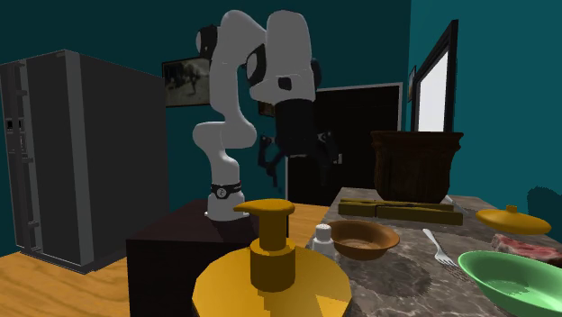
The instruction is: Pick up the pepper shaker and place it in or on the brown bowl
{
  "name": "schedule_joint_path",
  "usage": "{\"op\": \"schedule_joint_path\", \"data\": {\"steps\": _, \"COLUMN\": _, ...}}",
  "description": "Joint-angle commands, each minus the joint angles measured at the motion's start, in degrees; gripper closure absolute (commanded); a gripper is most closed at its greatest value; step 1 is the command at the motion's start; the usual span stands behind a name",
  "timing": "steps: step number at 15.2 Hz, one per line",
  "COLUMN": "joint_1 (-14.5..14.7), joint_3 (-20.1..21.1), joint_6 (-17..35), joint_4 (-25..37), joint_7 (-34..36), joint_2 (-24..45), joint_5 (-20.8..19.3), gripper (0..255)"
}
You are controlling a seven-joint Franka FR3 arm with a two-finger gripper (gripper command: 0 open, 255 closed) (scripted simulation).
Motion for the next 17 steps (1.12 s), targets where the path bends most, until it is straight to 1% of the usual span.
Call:
{"op": "schedule_joint_path", "data": {"steps": 1, "joint_1": 0.64, "joint_3": 0.33, "joint_6": 1.64, "joint_4": 2.99, "joint_7": 3.87, "joint_2": 5.45, "joint_5": -4.43, "gripper": 0}}
{"op": "schedule_joint_path", "data": {"steps": 3, "joint_1": 2.13, "joint_3": -0.12, "joint_6": 2.66, "joint_4": 6.05, "joint_7": 7.50, "joint_2": 10.44, "joint_5": -8.53, "gripper": 0}}
{"op": "schedule_joint_path", "data": {"steps": 4, "joint_1": 2.68, "joint_3": -0.42, "joint_6": 2.86, "joint_4": 6.85, "joint_7": 8.31, "joint_2": 11.63, "joint_5": -9.45, "gripper": 0}}
{"op": "schedule_joint_path", "data": {"steps": 11, "joint_1": 4.33, "joint_3": -2.29, "joint_6": 6.74, "joint_4": 7.01, "joint_7": 11.02, "joint_2": 16.34, "joint_5": -13.45, "gripper": 0}}
{"op": "schedule_joint_path", "data": {"steps": 17, "joint_1": 4.49, "joint_3": -2.48, "joint_6": 7.04, "joint_4": 7.06, "joint_7": 11.24, "joint_2": 16.74, "joint_5": -13.77, "gripper": 0}}
